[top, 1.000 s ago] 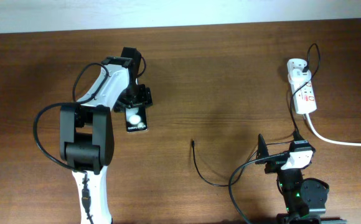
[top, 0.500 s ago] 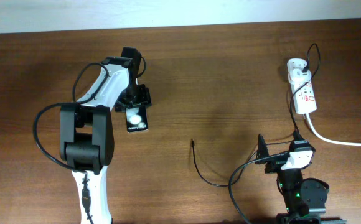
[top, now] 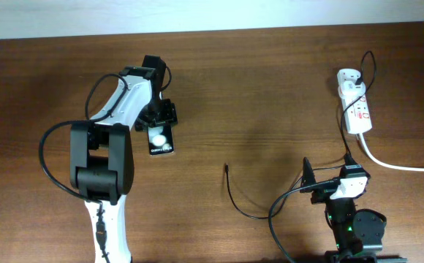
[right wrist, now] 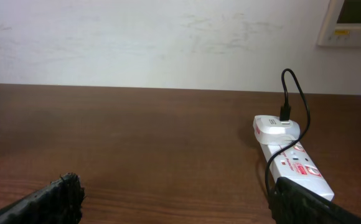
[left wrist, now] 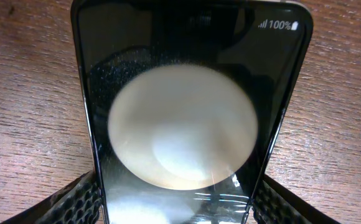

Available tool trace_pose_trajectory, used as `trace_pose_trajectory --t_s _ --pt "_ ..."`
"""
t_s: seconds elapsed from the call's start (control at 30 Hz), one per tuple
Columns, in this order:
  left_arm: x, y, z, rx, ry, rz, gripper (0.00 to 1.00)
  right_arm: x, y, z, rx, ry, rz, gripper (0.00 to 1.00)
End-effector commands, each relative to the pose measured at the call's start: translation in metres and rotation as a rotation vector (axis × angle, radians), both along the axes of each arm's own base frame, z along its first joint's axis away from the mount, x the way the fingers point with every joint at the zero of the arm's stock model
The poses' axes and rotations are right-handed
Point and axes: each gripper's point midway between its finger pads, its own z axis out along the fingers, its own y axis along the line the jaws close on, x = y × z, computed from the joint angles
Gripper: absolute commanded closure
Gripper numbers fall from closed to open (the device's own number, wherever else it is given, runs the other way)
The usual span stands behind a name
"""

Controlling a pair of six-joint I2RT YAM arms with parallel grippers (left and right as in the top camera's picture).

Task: Plug charger to phone and switch on socket
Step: 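Lift the phone with the left gripper and tilt it upright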

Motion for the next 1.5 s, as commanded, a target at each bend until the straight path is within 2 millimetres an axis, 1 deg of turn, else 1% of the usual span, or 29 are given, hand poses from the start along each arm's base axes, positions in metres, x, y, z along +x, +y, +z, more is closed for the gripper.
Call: trace_pose_trajectory --t_s 0.0,0.17,0.23,0.33,0.4,0.47,0.57,0.63,0.67,0.73,0.83,0.87,0.93,1.07,1.2,1.23,1.33,1.4,1.47 --pt "-0.008 0.003 -0.008 0.016 0.028 -0.007 1.00 0.000 0.002 -0.002 0.001 0.003 0.009 0.01" --pt "-0.008 0.003 -0.007 0.016 0.031 -0.007 1.00 0.000 0.002 -0.002 0.001 0.003 0.009 0.01" --pt "-0.006 0.002 -0.002 0.015 0.029 -0.007 1.00 0.000 0.002 -0.002 0.001 0.003 0.009 0.01" --pt "0.006 0.000 0.022 0.010 0.003 -0.006 1.00 0.000 0.002 -0.002 0.001 0.003 0.009 0.01" --pt "0.010 -0.001 0.030 0.005 -0.007 -0.006 1.00 0.000 0.002 -0.002 0.001 0.003 0.009 0.01" --pt "0.010 -0.002 0.034 0.000 -0.006 -0.006 1.00 0.000 0.002 -0.002 0.001 0.003 0.009 0.01" --pt "0.006 -0.019 0.035 -0.100 0.016 -0.008 1.00 0.000 0.002 -0.002 0.001 0.003 0.009 0.01" --pt "0.003 -0.035 0.037 -0.195 0.034 -0.009 1.00 0.000 0.002 -0.002 0.001 0.003 0.009 0.01" --pt "0.001 -0.048 0.040 -0.269 0.047 -0.009 1.00 0.000 0.002 -0.002 0.001 0.003 0.009 0.01" --pt "-0.003 -0.066 0.046 -0.382 0.066 -0.010 1.00 0.000 0.002 -0.002 0.001 0.003 0.009 0.01" --pt "-0.003 -0.108 0.070 -0.664 0.083 -0.022 1.00 0.000 0.002 -0.002 0.001 0.003 0.009 0.01" --pt "-0.001 -0.117 0.079 -0.746 0.081 -0.026 1.00 0.000 0.002 -0.002 0.001 0.003 0.009 0.01" --pt "0.004 -0.133 0.106 -0.953 0.075 -0.034 1.00 0.000 0.002 -0.002 0.001 0.003 0.009 0.01" --pt "0.006 -0.138 0.142 -1.194 0.091 -0.024 1.00 0.000 0.002 -0.002 0.001 0.003 0.009 0.01" --pt "0.002 -0.146 0.177 -1.405 0.135 -0.025 1.00 0.000 0.002 -0.002 0.001 0.003 0.009 0.01" --pt "0.001 -0.146 0.182 -1.433 0.165 0.001 1.00 0.000 0.002 -0.002 0.001 0.003 0.009 0.01" --pt "0.001 -0.147 0.185 -1.435 0.251 0.097 1.00 0.000 0.002 -0.002 0.001 0.003 0.009 0.01" --pt "-0.001 -0.148 0.199 -1.510 0.300 0.117 1.00 0.000 0.002 -0.002 0.001 0.003 0.009 0.01" --pt "-0.001 -0.147 0.201 -1.508 0.373 0.192 1.00 0.000 0.002 -0.002 0.001 0.003 0.009 0.01"
